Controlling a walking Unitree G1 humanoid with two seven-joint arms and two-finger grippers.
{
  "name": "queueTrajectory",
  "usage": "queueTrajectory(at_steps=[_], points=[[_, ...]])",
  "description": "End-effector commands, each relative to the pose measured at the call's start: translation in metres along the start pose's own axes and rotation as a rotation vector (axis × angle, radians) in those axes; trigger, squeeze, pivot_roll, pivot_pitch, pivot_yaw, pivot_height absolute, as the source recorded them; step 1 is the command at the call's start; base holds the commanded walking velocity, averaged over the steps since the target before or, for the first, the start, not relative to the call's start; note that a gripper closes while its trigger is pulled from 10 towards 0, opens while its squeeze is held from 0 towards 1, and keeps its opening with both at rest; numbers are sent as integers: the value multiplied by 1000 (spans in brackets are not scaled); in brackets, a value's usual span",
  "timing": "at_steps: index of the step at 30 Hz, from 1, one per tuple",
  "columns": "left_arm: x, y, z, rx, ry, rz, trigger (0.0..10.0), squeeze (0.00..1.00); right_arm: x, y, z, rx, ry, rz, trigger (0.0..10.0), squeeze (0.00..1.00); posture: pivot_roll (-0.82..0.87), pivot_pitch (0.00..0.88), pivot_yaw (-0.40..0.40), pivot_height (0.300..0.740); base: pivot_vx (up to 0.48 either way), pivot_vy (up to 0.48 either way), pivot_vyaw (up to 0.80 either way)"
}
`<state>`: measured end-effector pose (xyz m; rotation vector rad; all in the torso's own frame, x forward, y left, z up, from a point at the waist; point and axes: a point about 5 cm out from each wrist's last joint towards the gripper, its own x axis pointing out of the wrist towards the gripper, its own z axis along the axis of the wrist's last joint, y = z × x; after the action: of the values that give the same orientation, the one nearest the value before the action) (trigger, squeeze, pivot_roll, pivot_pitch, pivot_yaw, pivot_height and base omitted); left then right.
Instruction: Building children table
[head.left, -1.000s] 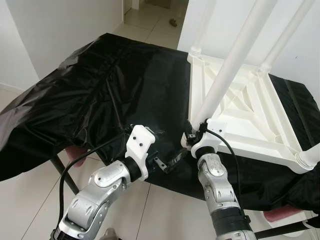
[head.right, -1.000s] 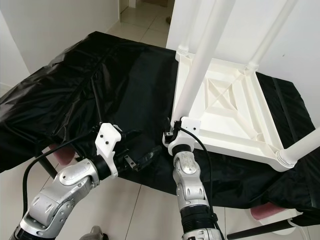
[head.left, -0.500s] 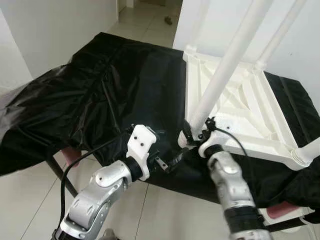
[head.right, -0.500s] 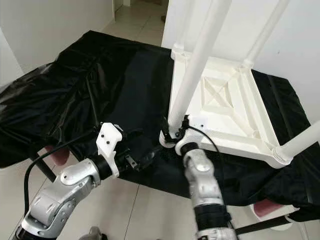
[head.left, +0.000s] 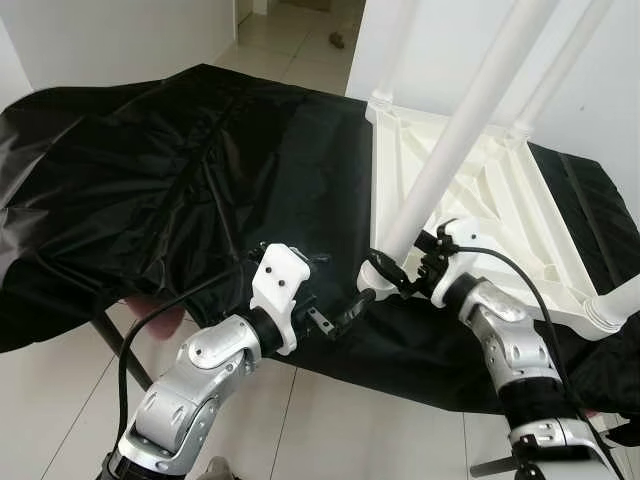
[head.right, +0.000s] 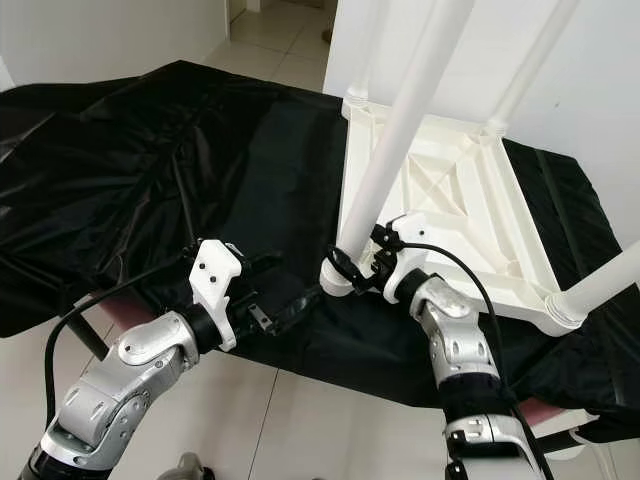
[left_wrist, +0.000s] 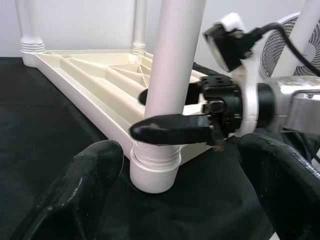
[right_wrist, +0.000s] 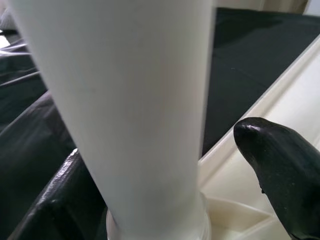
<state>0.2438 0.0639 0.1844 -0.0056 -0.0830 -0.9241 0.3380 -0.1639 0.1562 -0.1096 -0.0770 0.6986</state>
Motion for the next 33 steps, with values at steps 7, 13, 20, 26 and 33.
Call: queueTrajectory(at_steps=[7,13,20,26,33], points=[[0,-2,-1,3,11,-18,10000,0,13,6,-6,-10,26,58,10000,0,146,86,-118,740,0,0,0],[-3,-2,-2,-3,22,-11,10000,0,28,19,-20,46,47,99,0,0,162,87,-120,740,0,0,0],[-4,-4,-4,-3,28,-12,10000,0,21,12,-25,46,40,59,0,0,160,89,-119,740,0,0,0],[-3,-5,-4,-5,30,-20,10000,0,13,4,-28,50,19,-10,0,0,152,85,-120,740,0,0,0],[-3,-6,-4,-7,29,-23,10000,0,6,0,-30,59,-2,-110,0,0,145,80,-124,740,0,0,0]])
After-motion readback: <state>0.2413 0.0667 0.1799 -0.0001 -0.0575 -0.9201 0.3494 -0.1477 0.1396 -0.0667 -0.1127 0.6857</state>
